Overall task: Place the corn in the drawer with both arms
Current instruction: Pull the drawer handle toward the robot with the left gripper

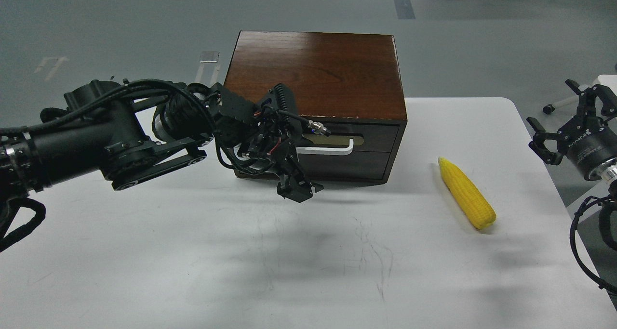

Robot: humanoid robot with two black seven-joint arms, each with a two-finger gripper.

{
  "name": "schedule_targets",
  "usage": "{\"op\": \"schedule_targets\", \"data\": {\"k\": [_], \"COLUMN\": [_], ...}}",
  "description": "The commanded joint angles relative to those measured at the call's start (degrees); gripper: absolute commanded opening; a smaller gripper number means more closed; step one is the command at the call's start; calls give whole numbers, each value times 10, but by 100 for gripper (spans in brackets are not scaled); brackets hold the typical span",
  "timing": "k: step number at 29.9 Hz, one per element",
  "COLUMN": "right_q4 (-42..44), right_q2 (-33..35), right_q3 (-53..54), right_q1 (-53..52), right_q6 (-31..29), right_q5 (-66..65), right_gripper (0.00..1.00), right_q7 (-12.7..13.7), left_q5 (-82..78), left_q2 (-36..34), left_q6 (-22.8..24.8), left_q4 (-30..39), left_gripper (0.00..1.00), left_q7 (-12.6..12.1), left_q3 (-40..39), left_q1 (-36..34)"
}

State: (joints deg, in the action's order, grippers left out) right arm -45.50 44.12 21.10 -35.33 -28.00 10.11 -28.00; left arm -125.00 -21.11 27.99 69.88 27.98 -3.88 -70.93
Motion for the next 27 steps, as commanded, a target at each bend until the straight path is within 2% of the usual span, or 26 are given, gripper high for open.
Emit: {"op": "schedule_targets", "data": {"k": [1,13,17,27], "right_q4": [1,1,1,1], "right_q2": [0,0,0,1], "right_q3": [1,1,1,1], "right_q1": [0,1,1,2], "right_q6": [0,0,0,0], "right_q5": [0,0,0,0], "right_gripper": [100,100,100,100], "right_q7": [0,0,0,0], "left_q5": [0,0,0,0], "left_q2": [1,0,-2,-4], "left_q6": [0,0,0,0], "left_q4": [-1,17,27,51], "left_gripper": [98,98,98,98], "left_q7": [0,0,0,0], "left_q3": [1,1,32,53], "left_q1": [0,-7,-21,-23]}}
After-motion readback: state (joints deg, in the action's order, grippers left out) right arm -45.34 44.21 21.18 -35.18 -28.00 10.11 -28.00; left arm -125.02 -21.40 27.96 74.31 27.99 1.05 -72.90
